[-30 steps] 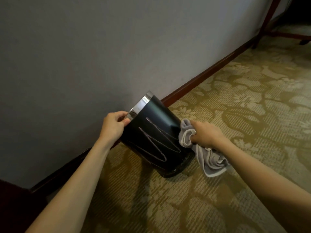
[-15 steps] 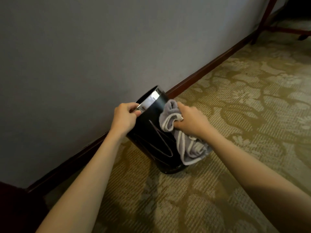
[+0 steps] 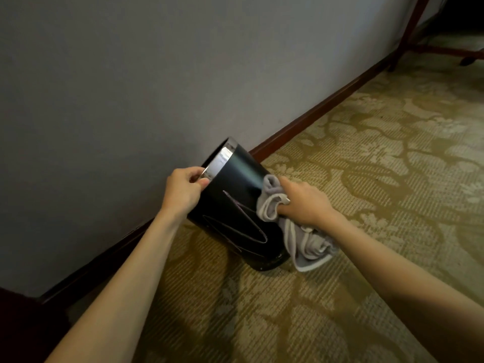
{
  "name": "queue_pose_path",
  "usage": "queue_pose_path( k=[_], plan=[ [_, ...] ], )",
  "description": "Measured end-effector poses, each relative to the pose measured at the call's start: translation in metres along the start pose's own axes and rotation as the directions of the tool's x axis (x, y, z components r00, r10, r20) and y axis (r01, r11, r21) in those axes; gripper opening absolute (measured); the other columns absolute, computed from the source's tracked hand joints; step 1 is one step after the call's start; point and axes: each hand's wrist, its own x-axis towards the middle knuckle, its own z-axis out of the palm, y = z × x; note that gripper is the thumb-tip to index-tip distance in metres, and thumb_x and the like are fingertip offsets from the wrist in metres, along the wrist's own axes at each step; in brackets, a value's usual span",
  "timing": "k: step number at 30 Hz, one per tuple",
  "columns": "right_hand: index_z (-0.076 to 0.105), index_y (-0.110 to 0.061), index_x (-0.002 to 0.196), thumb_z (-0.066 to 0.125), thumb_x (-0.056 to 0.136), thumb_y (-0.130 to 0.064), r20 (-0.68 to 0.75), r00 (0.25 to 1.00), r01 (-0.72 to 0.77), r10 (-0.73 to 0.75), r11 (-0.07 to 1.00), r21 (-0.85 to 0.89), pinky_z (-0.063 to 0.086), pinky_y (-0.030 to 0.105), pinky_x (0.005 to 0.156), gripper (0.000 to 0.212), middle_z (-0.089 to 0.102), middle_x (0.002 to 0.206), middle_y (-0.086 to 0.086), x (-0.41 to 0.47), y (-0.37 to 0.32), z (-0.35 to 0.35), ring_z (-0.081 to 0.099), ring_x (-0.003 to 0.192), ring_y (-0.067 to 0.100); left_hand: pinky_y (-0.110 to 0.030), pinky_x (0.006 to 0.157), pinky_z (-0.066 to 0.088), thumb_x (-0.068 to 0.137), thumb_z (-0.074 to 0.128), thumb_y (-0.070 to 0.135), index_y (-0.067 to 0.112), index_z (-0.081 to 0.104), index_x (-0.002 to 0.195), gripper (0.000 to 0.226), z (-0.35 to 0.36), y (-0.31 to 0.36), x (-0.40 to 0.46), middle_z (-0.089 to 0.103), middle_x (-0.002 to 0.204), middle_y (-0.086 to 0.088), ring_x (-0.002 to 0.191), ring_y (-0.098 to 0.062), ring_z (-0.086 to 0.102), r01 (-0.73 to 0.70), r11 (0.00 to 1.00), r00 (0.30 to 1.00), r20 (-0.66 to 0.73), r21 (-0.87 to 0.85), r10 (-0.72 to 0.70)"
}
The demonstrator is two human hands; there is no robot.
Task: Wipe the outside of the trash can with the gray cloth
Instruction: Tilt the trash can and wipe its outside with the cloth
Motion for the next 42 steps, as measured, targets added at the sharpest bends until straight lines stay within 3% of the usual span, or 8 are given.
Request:
queue_pose_path(
  k=[4,8,15,23,30,35,39,42],
  plan=[
    [0.033,-0.022,0.092,0.059,0.081,-0.032,-0.215,0.974,0.103,-0.066,0.981,0.165,0.036,0.033,0.052,0.029,0.052,0.078,0.001,0.013,-0.032,-0.015,0.057,0.071,0.033,-0.022,0.063,0.043,0.088,0.064,0.009,0.018,0.076,0.094,0.016,0.017,0.017,-0.006,0.070,0.076,0.008,0.075,-0.008,0.064,-0.064,0.998,0.997,0.049,0.027,0.062],
    [0.031,-0.023,0.091,0.059,0.082,-0.033,-0.297,0.954,0.105,-0.032,0.967,0.233,0.047,0.041,0.054,0.032,0.059,0.078,0.006,0.012,-0.043,-0.016,0.057,0.067,0.035,-0.024,0.067,0.042,0.088,0.064,0.008,0.013,0.076,0.100,0.018,0.024,0.028,-0.007,0.071,0.082,0.000,0.079,-0.012,0.063,-0.099,0.993,0.995,0.040,0.058,0.097],
    [0.039,-0.019,0.103,0.060,0.080,-0.031,-0.183,0.983,0.060,-0.019,0.973,0.223,0.050,0.042,0.057,0.034,0.060,0.082,0.008,-0.002,-0.018,-0.001,0.058,0.071,0.035,-0.019,0.063,0.044,0.089,0.063,0.010,0.018,0.076,0.100,0.018,0.018,0.027,-0.007,0.072,0.084,0.002,0.080,-0.010,0.065,-0.064,0.997,0.996,0.070,0.039,0.061],
    [0.043,-0.022,0.114,0.060,0.077,-0.031,0.146,0.967,-0.227,0.210,0.967,0.118,0.047,0.037,0.063,0.041,0.060,0.098,0.009,-0.028,0.046,0.028,0.057,0.084,0.030,-0.027,0.069,0.045,0.089,0.062,0.009,0.033,0.072,0.076,0.029,-0.005,0.000,0.007,0.069,0.070,0.011,0.073,-0.010,0.064,-0.007,1.000,0.999,0.048,-0.030,0.009],
    [0.046,-0.024,0.090,0.061,0.074,-0.031,0.134,0.973,-0.211,0.189,0.962,0.175,0.051,0.039,0.061,0.022,0.060,0.084,0.003,-0.018,0.064,0.028,0.058,0.074,0.024,-0.027,0.068,0.045,0.094,0.055,0.012,0.041,0.070,0.084,0.034,-0.018,-0.010,-0.002,0.072,0.081,0.014,0.079,-0.005,0.068,-0.082,0.996,0.981,0.176,-0.034,0.087],
    [0.036,-0.028,0.068,0.060,0.075,-0.026,0.127,0.958,-0.280,0.258,0.936,0.215,0.032,0.029,0.047,0.025,0.050,0.068,-0.002,0.007,0.078,0.023,0.048,0.058,0.015,-0.026,0.071,0.044,0.095,0.055,0.010,0.040,0.071,0.087,0.035,-0.028,-0.013,-0.008,0.073,0.087,0.014,0.084,0.001,0.067,-0.092,0.994,0.963,0.247,-0.062,0.104],
    [0.048,-0.020,0.087,0.058,0.078,-0.025,0.108,0.938,-0.345,0.329,0.915,0.209,0.038,0.032,0.053,0.014,0.058,0.082,0.006,0.021,0.089,0.026,0.055,0.069,0.022,-0.026,0.073,0.044,0.094,0.055,0.007,0.029,0.072,0.091,0.028,-0.033,-0.015,-0.010,0.073,0.089,0.010,0.085,-0.003,0.067,-0.096,0.992,0.953,0.280,-0.085,0.116],
    [0.049,-0.017,0.109,0.055,0.082,-0.026,0.064,0.940,-0.340,0.334,0.924,0.175,0.042,0.034,0.058,0.029,0.061,0.092,0.009,0.026,0.093,0.033,0.057,0.078,0.028,-0.024,0.072,0.046,0.094,0.054,0.008,0.031,0.072,0.091,0.029,-0.033,-0.015,-0.012,0.074,0.091,0.010,0.087,-0.003,0.068,-0.100,0.991,0.948,0.294,-0.085,0.121]
  ],
)
